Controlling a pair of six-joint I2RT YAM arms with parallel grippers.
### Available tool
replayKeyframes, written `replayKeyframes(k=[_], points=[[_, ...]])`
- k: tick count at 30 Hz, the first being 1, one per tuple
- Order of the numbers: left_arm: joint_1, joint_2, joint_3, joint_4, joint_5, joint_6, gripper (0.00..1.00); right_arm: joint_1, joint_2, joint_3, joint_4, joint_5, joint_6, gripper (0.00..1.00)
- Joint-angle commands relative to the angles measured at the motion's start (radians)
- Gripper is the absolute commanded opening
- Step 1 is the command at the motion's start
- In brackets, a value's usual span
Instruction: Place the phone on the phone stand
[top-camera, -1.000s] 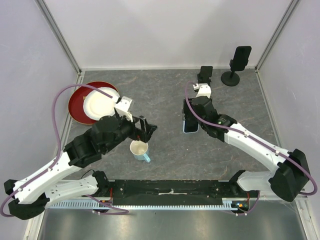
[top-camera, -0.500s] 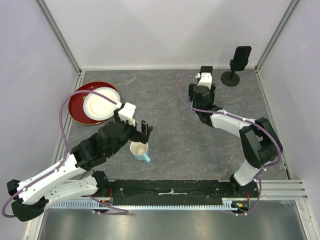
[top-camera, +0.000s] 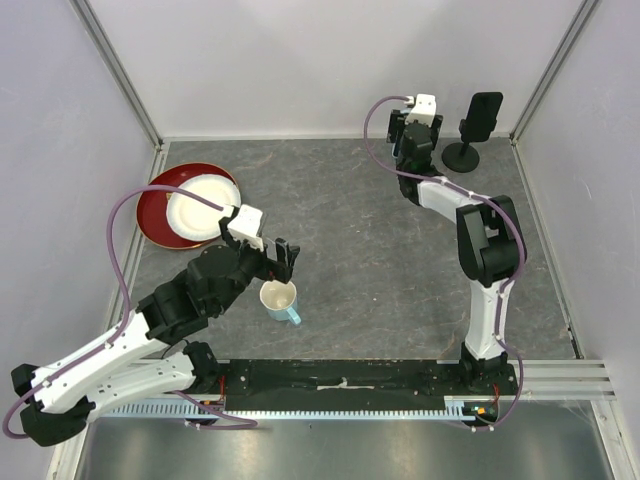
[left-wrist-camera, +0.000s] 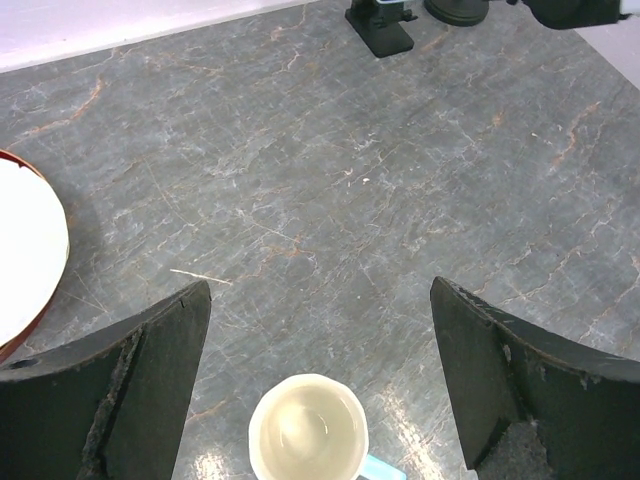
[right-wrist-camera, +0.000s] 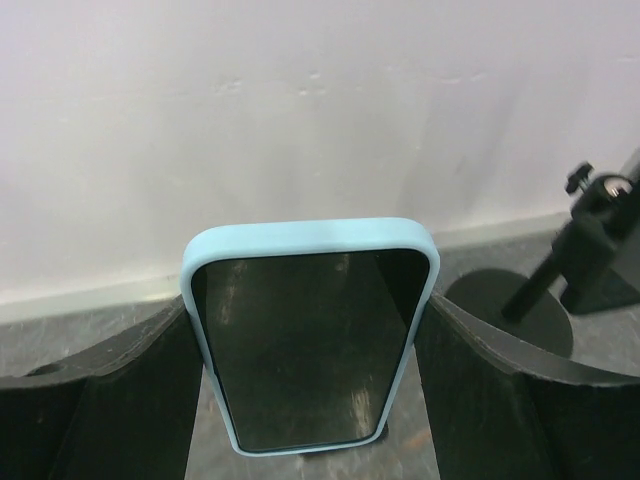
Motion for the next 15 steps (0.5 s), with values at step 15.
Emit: replayKeyframes(k=[15], points=[[0.050, 0.029, 0.008, 0.058, -0.001, 0.035, 0.95, -0.039, 0.193, 0.283, 0.027, -0.045, -0.091, 0.00]])
